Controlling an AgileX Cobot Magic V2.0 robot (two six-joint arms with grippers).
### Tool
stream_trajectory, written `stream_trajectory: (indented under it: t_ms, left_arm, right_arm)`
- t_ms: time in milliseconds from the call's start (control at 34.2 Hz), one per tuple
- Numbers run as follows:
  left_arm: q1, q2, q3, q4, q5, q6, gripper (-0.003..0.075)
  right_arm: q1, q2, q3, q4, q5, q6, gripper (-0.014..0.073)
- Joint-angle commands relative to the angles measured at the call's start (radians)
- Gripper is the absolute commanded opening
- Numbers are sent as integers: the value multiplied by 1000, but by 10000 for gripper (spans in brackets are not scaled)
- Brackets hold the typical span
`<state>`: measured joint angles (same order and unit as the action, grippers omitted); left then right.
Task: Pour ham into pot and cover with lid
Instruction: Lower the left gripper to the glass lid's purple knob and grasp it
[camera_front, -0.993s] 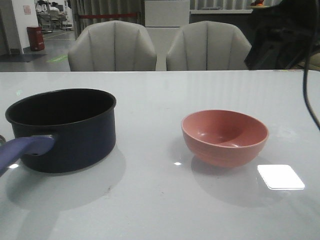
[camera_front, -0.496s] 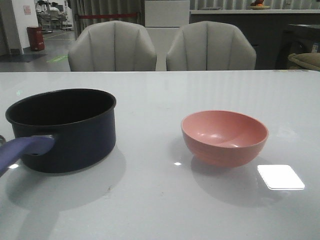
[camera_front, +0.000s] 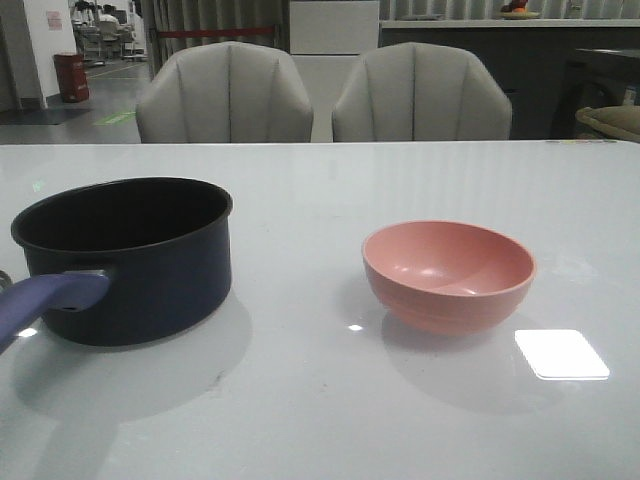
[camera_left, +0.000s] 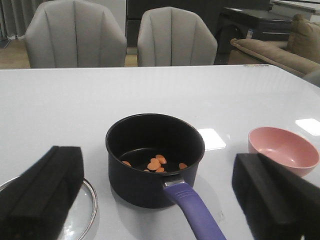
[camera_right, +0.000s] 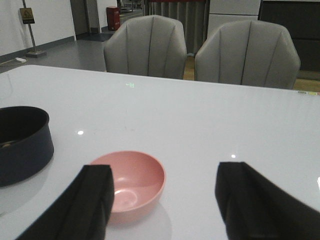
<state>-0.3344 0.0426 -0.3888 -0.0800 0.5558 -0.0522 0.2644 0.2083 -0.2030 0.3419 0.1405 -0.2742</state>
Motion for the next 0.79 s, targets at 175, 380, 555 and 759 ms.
stream_trajectory:
  t_ms: [175,380,555,759]
  left_arm:
    - [-6,13,10,-4,-86,-3,658]
    - [-6,13,11,2,-132,-3,658]
    - [-6,98,-71,41,-132,-15,660]
    - [-6,343,-264,264,-46,-210,659]
  right_arm:
    - [0,3,1,7,-81,-4,122]
    - [0,3,1,8,-66,-4,146]
    - [0,3,1,8,-66,-4,146]
    - [0,3,1,8,-66,-4,146]
